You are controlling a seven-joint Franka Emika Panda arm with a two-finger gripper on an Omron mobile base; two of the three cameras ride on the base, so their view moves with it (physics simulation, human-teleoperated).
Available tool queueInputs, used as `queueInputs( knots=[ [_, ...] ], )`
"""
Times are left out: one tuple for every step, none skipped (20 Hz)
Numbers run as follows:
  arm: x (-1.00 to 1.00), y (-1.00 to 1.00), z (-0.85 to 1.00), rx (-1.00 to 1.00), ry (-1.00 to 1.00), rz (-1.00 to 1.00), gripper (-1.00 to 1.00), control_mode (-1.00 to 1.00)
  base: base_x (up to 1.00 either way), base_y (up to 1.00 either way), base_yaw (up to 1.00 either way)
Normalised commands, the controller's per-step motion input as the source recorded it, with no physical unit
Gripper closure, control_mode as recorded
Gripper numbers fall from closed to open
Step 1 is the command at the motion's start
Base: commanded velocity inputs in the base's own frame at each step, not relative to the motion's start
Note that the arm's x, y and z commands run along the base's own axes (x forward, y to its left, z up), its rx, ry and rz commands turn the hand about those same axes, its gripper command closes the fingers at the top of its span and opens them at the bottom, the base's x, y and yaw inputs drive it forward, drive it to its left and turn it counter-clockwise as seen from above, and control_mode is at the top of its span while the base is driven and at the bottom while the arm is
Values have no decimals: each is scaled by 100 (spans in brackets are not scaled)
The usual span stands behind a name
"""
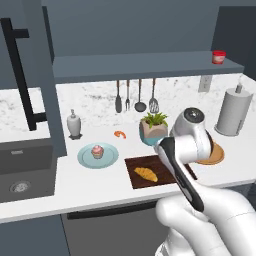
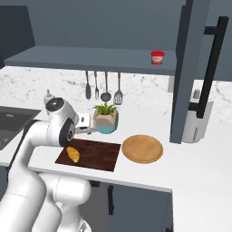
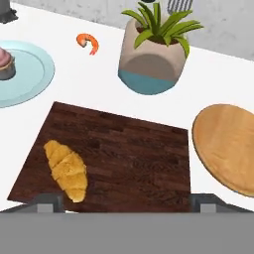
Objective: From the different types of pastries on the counter, select a croissant and place it on the cutting board. Then retrieve a jar of jam from the cabinet and place it alongside the croissant on the cutting board.
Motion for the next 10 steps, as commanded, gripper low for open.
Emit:
queueInputs(
  knots=[
    [0,-81,100,4,-15,-13,-100,-100,0,0,0],
    [0,-79,100,8,-14,-12,-100,-100,0,0,0],
    [0,-79,100,8,-11,-12,-100,-100,0,0,0],
    [0,-79,100,9,-11,-12,-100,-100,0,0,0],
    [0,-80,100,9,-9,-13,-100,-100,0,0,0],
    [0,-81,100,11,-9,-13,-100,-100,0,0,0],
    [0,-81,100,12,-7,-13,-100,-100,0,0,0],
    [0,-82,100,13,-8,-14,-100,-100,0,0,0],
    [0,-84,100,15,-9,-16,-100,-100,0,0,0],
    [0,-78,100,15,-10,-18,-100,-100,0,0,0]
  ],
)
